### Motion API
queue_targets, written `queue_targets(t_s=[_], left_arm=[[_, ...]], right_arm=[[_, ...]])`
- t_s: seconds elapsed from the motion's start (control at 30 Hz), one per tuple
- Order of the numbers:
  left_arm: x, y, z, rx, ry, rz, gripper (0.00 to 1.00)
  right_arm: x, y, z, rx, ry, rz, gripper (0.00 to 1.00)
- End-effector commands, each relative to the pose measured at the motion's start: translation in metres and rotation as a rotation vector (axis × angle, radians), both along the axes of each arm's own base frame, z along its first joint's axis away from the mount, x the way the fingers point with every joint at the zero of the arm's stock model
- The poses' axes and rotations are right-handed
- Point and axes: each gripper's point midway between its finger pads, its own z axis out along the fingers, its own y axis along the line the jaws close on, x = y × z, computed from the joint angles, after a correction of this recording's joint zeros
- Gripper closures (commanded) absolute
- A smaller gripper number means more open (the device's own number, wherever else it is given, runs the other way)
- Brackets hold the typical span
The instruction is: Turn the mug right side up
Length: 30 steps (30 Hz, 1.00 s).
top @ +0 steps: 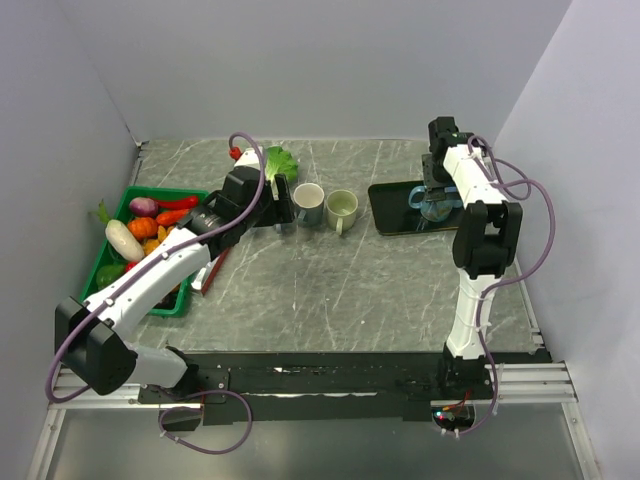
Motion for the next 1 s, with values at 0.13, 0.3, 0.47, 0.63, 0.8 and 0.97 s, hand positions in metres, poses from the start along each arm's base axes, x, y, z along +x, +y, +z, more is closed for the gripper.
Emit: queue_targets(t_s=[0.13, 0.3, 0.47, 0.63, 0.8, 0.97], left_arm=[[0.001, -0.001, 0.016, -0.047, -0.041, 0.002, 0.17], [0.002, -0.002, 0.015, -0.045, -0.039, -0.002, 0.17], [0.003, -0.002, 0.015, -0.045, -0.037, -0.004, 0.17], [0.003, -0.002, 0.015, -0.048, -0.035, -0.005, 0.17], [0.003, -0.001, 0.015, -0.052, -0.035, -0.002, 0.17], [0.003, 0.0, 0.016, -0.054, -0.038, 0.001, 0.17]], right_arm=[[0.002, -0.003, -0.01, -0.017, 0.045, 0.057, 0.13], [-0.004, 0.0, -0.021, 0.002, 0.092, 0.054, 0.18], [-0.014, 0.002, -0.031, 0.019, 0.144, 0.033, 0.18], [-0.014, 0.004, -0.033, 0.029, 0.119, 0.032, 0.38], [-0.013, 0.006, -0.033, 0.034, 0.115, 0.04, 0.64], [-0.01, 0.011, -0.034, 0.059, 0.086, 0.056, 0.98]])
